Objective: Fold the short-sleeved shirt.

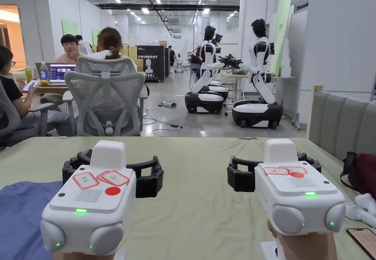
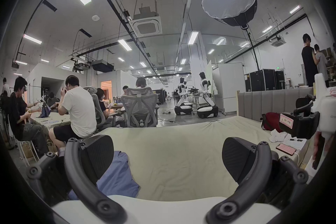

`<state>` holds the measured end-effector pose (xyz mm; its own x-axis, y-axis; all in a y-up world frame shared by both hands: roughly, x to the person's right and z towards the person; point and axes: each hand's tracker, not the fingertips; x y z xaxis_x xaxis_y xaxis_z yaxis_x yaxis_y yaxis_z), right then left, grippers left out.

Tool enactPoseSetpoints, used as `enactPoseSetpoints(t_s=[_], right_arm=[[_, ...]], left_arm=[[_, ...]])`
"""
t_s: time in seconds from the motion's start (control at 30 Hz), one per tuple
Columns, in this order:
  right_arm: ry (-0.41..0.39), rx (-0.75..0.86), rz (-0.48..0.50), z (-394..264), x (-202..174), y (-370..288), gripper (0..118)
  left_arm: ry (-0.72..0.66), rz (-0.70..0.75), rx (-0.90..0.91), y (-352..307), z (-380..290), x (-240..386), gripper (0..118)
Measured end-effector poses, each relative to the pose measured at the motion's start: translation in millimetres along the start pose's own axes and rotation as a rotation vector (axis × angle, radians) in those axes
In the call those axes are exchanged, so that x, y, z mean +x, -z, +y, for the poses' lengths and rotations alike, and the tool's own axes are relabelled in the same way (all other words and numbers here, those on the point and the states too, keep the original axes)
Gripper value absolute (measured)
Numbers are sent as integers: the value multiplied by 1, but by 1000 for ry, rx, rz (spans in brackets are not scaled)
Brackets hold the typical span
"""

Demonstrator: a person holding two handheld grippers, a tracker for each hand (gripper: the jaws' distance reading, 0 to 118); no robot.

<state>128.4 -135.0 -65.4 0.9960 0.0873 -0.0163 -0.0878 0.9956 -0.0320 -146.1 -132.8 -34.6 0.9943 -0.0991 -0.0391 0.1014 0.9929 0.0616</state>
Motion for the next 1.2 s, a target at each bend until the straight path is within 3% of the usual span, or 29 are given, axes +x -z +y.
enactPoseSetpoints(t_s=[0.17, 0.43, 0.67, 1.13, 1.17, 1.2], right_arm=[[12, 9, 33, -2, 1, -1, 118], [12, 30, 30, -2, 2, 0, 118], [-43, 6, 22, -3, -2, 2, 118], [-33, -26, -7, -2, -1, 4, 118], [-37, -29, -15, -2, -1, 4, 116], [-44, -29, -28, -2, -1, 3, 99]], left_arm=[[3, -5, -4, 0, -1, 0, 118], [0, -2, -4, 0, 0, 0, 118], [2, -3, -1, 1, 2, 0, 118], [9, -3, -8, 3, 0, 1, 118], [10, 14, -9, 4, 0, 1, 117], [10, 13, -15, 4, 0, 1, 107]])
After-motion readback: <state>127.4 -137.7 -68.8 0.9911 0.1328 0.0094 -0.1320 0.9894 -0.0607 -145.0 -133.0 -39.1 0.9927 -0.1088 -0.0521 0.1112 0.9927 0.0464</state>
